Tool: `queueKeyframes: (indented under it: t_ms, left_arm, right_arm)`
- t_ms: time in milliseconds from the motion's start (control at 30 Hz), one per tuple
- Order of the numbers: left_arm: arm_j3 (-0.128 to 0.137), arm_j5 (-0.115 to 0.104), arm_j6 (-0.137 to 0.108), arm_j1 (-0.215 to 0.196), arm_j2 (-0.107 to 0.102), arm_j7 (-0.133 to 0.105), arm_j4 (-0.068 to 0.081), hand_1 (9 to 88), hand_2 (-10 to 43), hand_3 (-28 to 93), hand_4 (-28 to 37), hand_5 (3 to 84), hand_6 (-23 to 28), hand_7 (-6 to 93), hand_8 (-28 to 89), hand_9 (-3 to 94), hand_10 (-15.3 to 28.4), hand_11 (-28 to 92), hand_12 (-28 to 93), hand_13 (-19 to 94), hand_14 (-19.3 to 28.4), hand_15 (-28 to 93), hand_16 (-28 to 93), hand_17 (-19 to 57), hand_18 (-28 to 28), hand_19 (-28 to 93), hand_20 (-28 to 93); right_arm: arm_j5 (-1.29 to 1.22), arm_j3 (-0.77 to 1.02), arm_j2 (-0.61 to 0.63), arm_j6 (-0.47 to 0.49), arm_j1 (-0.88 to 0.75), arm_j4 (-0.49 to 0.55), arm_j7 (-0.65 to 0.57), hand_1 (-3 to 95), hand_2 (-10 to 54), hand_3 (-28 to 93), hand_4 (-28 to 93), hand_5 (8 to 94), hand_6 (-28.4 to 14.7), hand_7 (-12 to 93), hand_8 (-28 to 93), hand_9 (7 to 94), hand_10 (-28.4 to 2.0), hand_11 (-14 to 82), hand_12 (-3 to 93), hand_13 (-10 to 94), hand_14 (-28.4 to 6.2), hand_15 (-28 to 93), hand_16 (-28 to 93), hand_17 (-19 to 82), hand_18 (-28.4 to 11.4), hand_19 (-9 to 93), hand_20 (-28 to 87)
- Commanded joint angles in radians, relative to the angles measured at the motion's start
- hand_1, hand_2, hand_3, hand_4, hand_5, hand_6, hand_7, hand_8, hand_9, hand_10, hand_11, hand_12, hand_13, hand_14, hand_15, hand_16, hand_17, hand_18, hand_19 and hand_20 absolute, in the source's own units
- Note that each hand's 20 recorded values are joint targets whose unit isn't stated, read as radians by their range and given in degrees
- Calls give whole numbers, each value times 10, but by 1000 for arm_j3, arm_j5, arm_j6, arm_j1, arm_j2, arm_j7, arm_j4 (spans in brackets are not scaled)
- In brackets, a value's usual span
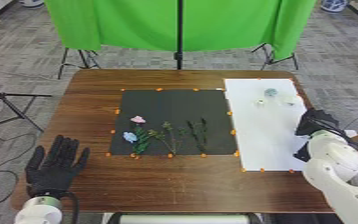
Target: Arrange flowers
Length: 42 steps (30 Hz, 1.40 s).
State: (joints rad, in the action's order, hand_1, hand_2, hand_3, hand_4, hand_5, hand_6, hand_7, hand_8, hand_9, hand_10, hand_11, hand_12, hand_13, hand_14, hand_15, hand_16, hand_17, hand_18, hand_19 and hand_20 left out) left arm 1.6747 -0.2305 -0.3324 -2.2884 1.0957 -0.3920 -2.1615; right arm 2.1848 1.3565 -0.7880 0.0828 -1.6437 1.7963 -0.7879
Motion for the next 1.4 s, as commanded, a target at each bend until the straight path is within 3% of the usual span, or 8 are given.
queueKeyframes:
  t_ms: [33,233,467,900,1033,1133,1333,1400]
  left_arm:
    - [-6,-4,-11,-15,9,7,-1,275,185,733,-283,459,67,224,-118,426,147,354,127,339,146,495,-88,-45,143,401,167]
    - [-3,-2,-10,-5,2,13,4,274,185,733,-283,459,67,223,-119,426,147,355,127,339,146,496,-89,-45,143,402,167]
    - [-3,0,-10,8,-8,21,9,273,186,734,-283,458,68,223,-118,427,146,355,126,340,147,497,-89,-45,143,403,166]
    - [-25,5,-26,31,-10,41,17,274,185,736,-283,458,68,222,-118,426,146,355,127,339,146,496,-89,-45,142,402,165]
    - [-27,6,-27,30,-14,40,17,273,185,736,-283,458,67,223,-118,425,145,354,126,339,146,496,-89,-45,142,403,165]
    - [-27,1,-34,25,-16,37,13,274,185,735,-283,458,67,223,-118,425,146,355,127,339,147,496,-89,-45,142,403,165]
    - [-25,4,-29,21,-20,44,11,274,186,735,-283,459,68,224,-119,426,147,355,126,339,147,497,-89,-45,142,403,165]
    - [-21,-20,-25,11,-16,36,3,274,186,735,-283,459,68,224,-119,426,147,355,126,339,147,497,-89,-45,142,403,165]
  right_arm:
    - [36,-7,16,-98,-31,30,18,674,-95,638,-282,696,0,358,86,815,-98,177,481,732,-38,428,440,447,-168,856,312]
    - [3,-5,32,-157,-45,183,75,671,-95,650,-283,699,1,373,99,821,-95,179,494,740,-35,431,452,454,-166,865,316]
    - [-97,-183,-30,-170,136,251,167,669,-95,657,-282,697,-1,376,106,815,-98,187,507,735,-36,440,458,448,-170,873,323]
    - [-67,-546,-346,-102,422,56,307,670,-95,656,-282,695,-3,379,103,808,-98,197,509,725,-41,461,454,436,-177,881,340]
    - [-46,-615,-378,-92,460,17,315,669,-95,657,-282,694,-3,380,100,807,-99,199,509,722,-41,465,454,435,-178,881,344]
    - [87,-702,-383,-159,488,-39,302,668,-95,660,-282,694,-3,381,99,808,-99,200,506,724,-41,466,449,436,-179,882,345]
    - [98,-754,-393,-124,493,-71,255,665,-95,667,-282,698,-3,380,93,810,-101,202,504,724,-43,468,446,437,-184,884,347]
    - [138,-770,-386,-118,493,-79,261,665,-95,667,-282,699,-3,379,91,810,-102,201,503,725,-44,468,446,437,-186,884,347]
